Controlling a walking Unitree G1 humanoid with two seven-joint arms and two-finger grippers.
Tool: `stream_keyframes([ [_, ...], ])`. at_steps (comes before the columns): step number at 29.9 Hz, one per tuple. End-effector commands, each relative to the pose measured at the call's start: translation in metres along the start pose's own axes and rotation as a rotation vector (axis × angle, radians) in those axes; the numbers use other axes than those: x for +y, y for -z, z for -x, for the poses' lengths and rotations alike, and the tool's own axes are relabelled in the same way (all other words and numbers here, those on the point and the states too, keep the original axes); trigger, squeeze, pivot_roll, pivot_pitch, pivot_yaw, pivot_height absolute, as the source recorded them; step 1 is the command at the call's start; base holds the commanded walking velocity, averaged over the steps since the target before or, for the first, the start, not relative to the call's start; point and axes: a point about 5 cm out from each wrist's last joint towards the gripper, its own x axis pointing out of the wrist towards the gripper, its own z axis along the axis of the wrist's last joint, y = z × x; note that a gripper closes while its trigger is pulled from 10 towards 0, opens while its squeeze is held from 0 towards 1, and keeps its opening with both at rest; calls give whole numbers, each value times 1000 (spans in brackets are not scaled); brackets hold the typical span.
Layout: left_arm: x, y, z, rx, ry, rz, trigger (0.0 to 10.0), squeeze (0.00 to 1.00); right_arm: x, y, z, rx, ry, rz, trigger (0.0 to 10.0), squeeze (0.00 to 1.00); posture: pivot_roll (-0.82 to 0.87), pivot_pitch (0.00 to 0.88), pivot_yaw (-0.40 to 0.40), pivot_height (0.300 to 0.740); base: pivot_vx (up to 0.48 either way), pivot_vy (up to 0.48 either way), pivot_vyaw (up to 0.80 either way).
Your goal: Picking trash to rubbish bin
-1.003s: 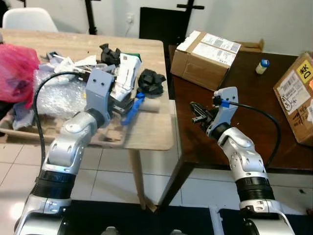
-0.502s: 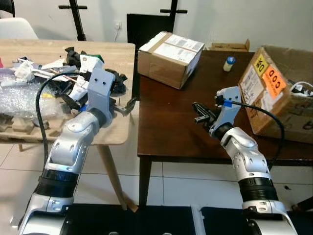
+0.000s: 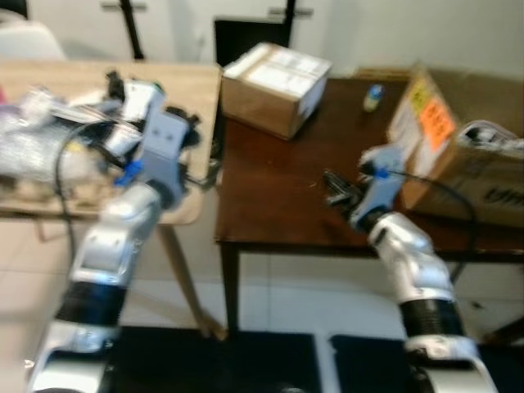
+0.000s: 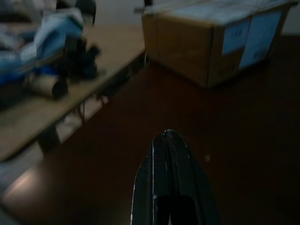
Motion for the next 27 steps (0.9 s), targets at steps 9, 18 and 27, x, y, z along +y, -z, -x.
stream_keyframes([
  [9,5,12,2,44,-45,62,10000,0,0,2,5,11,0,-7,10000,0,-1,114,-22,740,0,-193,0],
  [18,11,11,4,35,-61,56,10000,0,3,4,5,14,-5,-12,10000,0,2,120,-22,740,0,0,0],
  [27,19,18,6,93,-108,33,10000,0,11,5,0,17,-26,1,10000,0,13,119,-23,740,0,0,0],
])
